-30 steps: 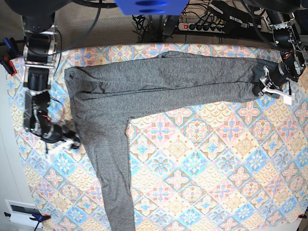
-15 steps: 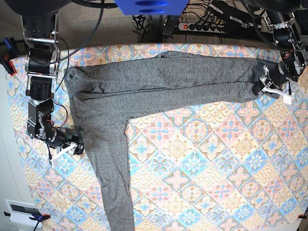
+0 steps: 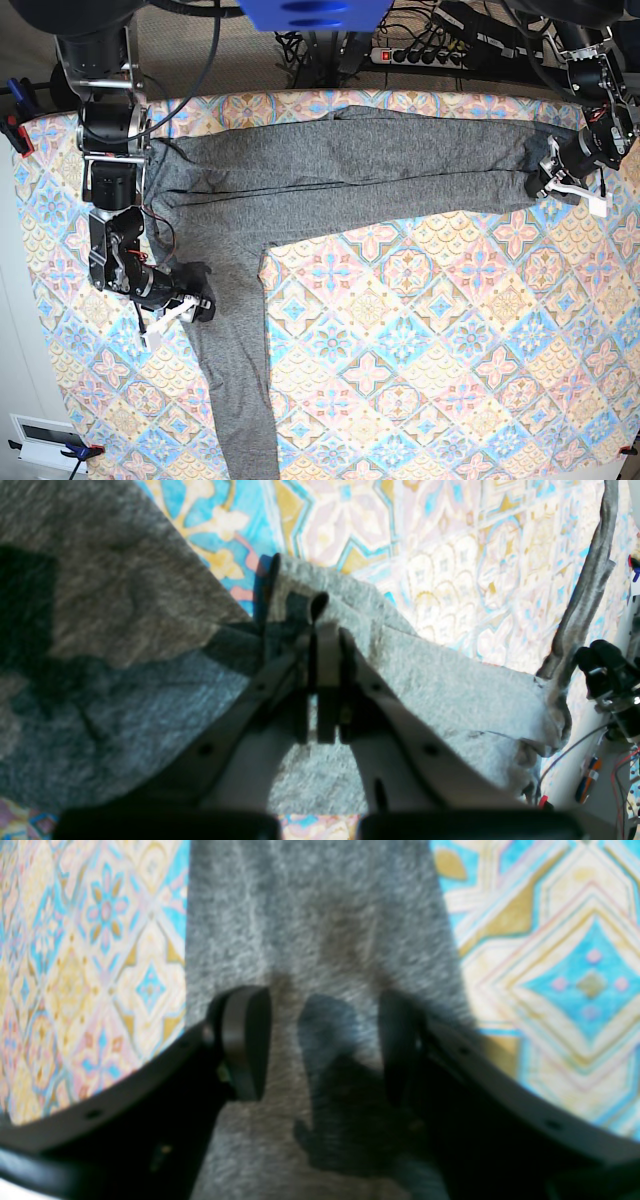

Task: Layout the t-shirt on the table in an organized manner, then fold the t-shirt properly
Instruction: 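Move the right gripper along the shirt edge to the sleeve seam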

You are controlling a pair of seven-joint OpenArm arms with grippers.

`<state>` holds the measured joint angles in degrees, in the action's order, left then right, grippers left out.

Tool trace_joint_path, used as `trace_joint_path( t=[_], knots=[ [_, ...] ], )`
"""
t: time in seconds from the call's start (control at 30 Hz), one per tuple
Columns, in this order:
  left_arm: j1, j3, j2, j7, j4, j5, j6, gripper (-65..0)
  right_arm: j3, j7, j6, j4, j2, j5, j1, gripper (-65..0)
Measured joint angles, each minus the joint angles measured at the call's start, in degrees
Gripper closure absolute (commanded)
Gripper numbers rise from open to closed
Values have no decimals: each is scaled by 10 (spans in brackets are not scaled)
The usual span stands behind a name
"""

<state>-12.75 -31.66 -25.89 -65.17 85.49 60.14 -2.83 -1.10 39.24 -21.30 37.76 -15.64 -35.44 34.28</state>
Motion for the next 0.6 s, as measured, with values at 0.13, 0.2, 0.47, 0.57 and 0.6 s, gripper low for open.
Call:
trace_joint_path(
  t=[0.13,0.2,0.47,0.57,0.6],
  knots=[
    [0,0,0,0,0,0,0,0,-1,0,3,0,-3,4,-3,-330],
    [-1,0,0,0,0,0,0,0,-1,0,3,0,2,5,-3,-330],
    [-1,0,0,0,0,0,0,0,-2,-3,1,0,-1,4,-2,-330],
    [-1,0,0,0,0,0,0,0,-4,-2,0,0,-2,3,-1,-330],
    [-1,0,0,0,0,0,0,0,-4,-3,-1,0,-5,3,-1,-330]
  ],
)
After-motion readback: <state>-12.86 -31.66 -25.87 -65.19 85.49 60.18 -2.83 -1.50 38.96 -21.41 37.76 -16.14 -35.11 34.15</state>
